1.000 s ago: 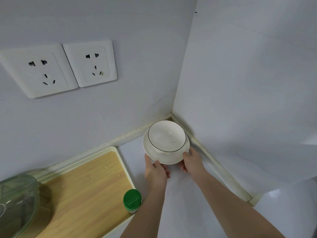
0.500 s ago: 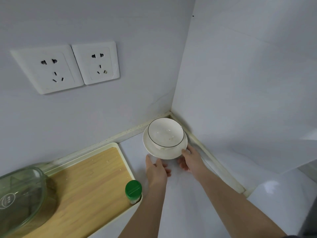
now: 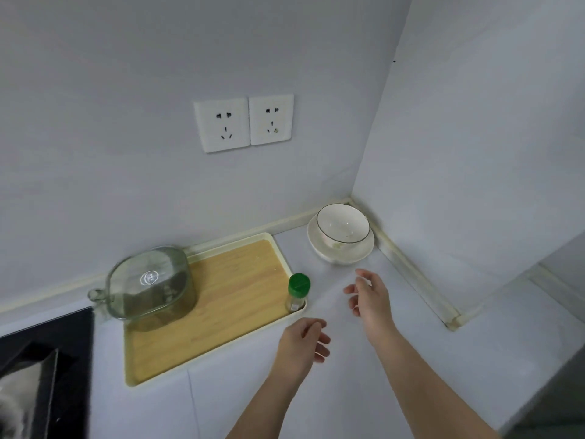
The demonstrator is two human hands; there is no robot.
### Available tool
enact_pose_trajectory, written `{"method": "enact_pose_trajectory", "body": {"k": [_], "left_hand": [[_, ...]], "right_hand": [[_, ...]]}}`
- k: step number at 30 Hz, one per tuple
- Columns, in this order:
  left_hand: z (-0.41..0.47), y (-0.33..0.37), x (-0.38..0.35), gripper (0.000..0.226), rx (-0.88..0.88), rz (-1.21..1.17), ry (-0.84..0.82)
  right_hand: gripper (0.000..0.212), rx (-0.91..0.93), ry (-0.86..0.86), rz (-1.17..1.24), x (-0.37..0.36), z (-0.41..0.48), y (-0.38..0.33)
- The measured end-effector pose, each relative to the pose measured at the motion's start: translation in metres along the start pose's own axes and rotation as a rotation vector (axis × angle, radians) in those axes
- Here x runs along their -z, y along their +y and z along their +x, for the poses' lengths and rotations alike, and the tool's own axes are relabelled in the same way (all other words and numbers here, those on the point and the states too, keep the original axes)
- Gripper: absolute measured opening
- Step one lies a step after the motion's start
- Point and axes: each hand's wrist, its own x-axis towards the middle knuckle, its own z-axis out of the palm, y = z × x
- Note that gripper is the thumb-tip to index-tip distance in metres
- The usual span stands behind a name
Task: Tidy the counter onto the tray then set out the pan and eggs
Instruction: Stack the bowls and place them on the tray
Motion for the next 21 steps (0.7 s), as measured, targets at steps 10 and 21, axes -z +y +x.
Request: {"method": "enact_pose_trajectory", "body": {"k": [10,21], "left_hand": [[-0.081,-0.055,0.155,0.018,0.066,-0.048,0.574],[-0.092,-0.074,0.222,0.054,0.189,0.067,0.693]], "right_hand": [[0.028,-0.141,-0.152,-0.086,-0.071,-0.064,0.037],[0.011,-0.113,-0.136,-0.055,-0.11,-0.062,0.05]]}}
